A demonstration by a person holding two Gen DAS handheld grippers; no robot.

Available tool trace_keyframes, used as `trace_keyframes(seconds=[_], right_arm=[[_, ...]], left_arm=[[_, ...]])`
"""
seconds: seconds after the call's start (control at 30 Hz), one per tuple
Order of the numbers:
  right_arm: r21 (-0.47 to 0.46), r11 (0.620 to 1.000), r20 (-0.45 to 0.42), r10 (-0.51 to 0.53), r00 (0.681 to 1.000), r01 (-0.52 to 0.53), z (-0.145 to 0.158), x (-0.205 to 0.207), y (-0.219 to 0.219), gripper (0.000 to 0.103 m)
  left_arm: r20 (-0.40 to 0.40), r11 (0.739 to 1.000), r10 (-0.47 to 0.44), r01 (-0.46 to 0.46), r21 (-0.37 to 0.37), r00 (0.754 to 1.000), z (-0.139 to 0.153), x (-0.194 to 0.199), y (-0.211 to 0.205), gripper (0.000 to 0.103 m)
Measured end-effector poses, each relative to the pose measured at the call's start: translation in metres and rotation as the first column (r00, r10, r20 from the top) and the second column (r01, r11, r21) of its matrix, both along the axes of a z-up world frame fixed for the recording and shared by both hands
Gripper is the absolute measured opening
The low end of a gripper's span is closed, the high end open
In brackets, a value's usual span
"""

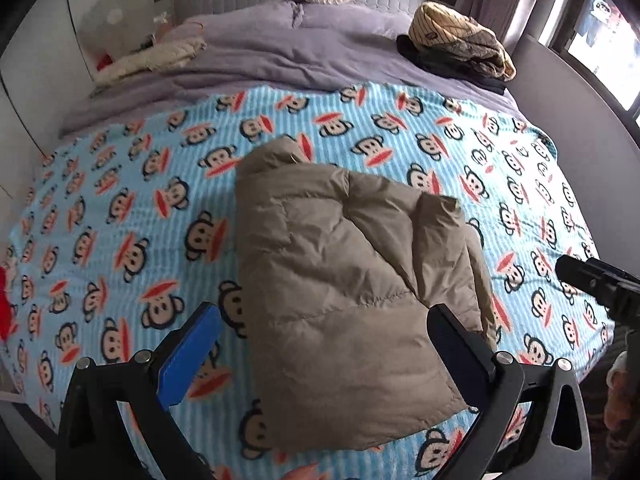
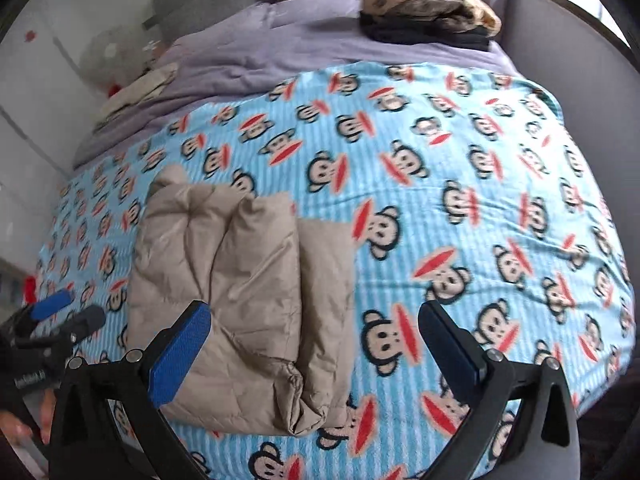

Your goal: Fold large clothes

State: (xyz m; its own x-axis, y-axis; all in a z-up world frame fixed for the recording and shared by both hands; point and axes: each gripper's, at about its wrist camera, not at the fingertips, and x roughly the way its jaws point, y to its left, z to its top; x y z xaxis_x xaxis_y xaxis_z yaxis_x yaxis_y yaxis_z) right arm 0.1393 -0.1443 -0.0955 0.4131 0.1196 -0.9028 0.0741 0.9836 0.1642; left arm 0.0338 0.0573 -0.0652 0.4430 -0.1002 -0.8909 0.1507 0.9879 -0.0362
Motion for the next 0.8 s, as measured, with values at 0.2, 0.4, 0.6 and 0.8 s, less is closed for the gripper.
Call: trace_keyframes(seconds=[0.2,0.4,0.6,0.8], right_arm=[[0.056,0.998,-0.013,-0.007,1.000,0.008,0.011,-0.003,0.003,0.103],[0.020,1.000,0.004,0.017,1.000,-0.018,0.023,-0.011,0.018,0.103],[-0.009,0.999,0.039,0.038,0.999,-0.037,0.035,-0.017,0.029,0.103],[-0.013,0.998,0.038,0.065,0.997,-0.064,0.039,-0.020,0.039,0.103]], left_arm=[[-0.012,0.997,0.072,-0.072,0.000,0.997,0.013,-0.004,0.011,0.103],[-0.017,0.991,0.127,-0.126,0.038,0.992,0.019,-0.012,0.022,0.103],[-0.015,0.988,0.144,-0.143,0.057,0.989,0.024,-0.022,0.025,0.103],[-0.015,0.985,0.157,-0.156,0.072,0.987,0.031,-0.029,0.029,0.103]])
